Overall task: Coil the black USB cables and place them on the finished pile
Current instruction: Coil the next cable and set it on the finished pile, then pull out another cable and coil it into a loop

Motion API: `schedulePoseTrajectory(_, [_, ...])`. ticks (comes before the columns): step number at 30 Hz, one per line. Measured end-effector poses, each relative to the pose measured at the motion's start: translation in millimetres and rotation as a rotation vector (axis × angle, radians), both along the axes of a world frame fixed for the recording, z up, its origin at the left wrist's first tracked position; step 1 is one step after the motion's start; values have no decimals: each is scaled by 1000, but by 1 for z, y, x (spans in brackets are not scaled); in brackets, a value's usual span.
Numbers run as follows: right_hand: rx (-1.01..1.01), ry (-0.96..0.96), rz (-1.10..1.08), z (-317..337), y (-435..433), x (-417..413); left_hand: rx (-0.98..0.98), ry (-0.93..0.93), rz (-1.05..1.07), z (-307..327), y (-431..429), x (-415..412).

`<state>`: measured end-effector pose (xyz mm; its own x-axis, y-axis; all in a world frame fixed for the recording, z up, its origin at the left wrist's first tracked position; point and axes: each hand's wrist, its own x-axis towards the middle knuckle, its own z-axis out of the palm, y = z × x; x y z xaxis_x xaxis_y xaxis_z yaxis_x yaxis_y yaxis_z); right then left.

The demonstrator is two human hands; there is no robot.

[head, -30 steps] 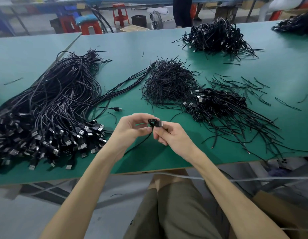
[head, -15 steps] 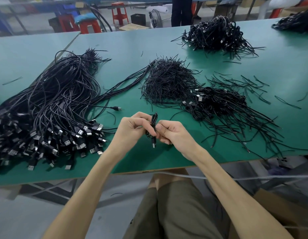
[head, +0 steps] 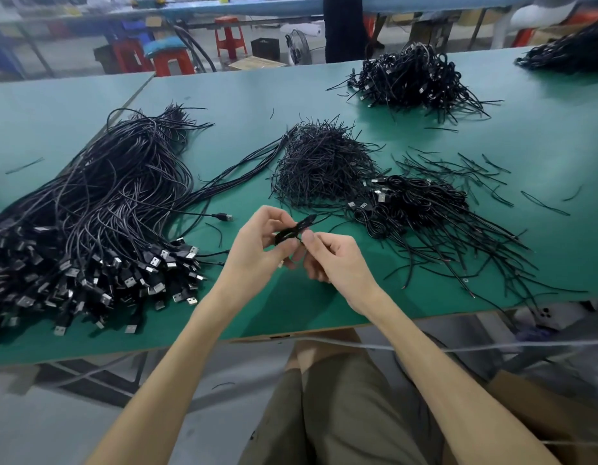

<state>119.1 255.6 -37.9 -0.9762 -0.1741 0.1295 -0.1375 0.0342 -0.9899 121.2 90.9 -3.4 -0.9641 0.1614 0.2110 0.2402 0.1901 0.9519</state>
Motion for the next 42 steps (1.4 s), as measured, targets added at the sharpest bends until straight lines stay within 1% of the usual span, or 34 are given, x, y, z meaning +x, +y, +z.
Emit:
schedulePoseTrajectory(2, [94,89,-124,1,1,2,4,18,45,1,-3,-1])
schedulePoseTrajectory(4, [240,261,-272,5,4,6,-20,19,44,3,-7,-2])
schedulePoseTrajectory(6, [534,513,-361,11,8,8,-40,-20,-16,5,-10,-2])
schedulePoseTrajectory(8, [766,690,-366,20,13,9,-53,-50,-91,6,-11,-1])
schedulePoseTrajectory(10, [862,783,-343,28,17,11,-58,-49,-141,6,-9,2])
schedulePoseTrajectory(13, [925,863,-349,42,31,11,-77,-21,-151,11,-7,-1])
schedulePoseTrajectory(15, [885,827,-378,54,43,2,-164,32,-83,16,-11,-12])
schedulePoseTrajectory(17, [817,701,-412,66,55,-12,-229,85,34,18,-22,-27])
schedulePoseTrajectory(18, [791,641,-444,70,62,-20,-304,117,119,17,-29,-35])
schedulePoseTrajectory(19, [772,591,-491,71,69,-27,-438,159,211,15,-38,-44])
schedulePoseTrajectory(21, [759,499,-589,69,85,-40,-788,204,339,7,-58,-62])
schedulePoseTrajectory(23, [797,396,-651,62,99,-49,-1097,127,373,-1,-73,-78])
schedulePoseTrajectory(24, [812,343,-667,57,105,-52,-1210,69,373,-4,-78,-83])
schedulePoseTrajectory(25, [821,298,-678,52,110,-53,-1278,31,370,-6,-81,-85])
schedulePoseTrajectory(26, [830,268,-685,47,114,-54,-1302,17,371,-7,-84,-85])
schedulePoseTrajectory(28, [843,250,-692,40,116,-53,-1250,47,394,-9,-87,-83])
schedulePoseTrajectory(30, [882,274,-719,35,112,-52,-1149,131,390,-10,-83,-78])
schedulePoseTrajectory(32, [925,331,-756,33,106,-50,-1034,219,274,-7,-68,-70])
schedulePoseTrajectory(34, [953,420,-746,33,97,-45,-939,295,134,-1,-51,-60])
schedulePoseTrajectory(36, [962,522,-675,32,82,-40,-794,318,125,11,-43,-53])
schedulePoseTrajectory(38, [923,583,-547,31,62,-35,-631,270,172,25,-47,-49])
schedulePoseTrajectory(39, [889,595,-471,31,53,-33,-591,257,177,31,-50,-47])
schedulePoseTrajectory(42, [770,599,-247,29,26,-29,-564,252,143,39,-49,-35])
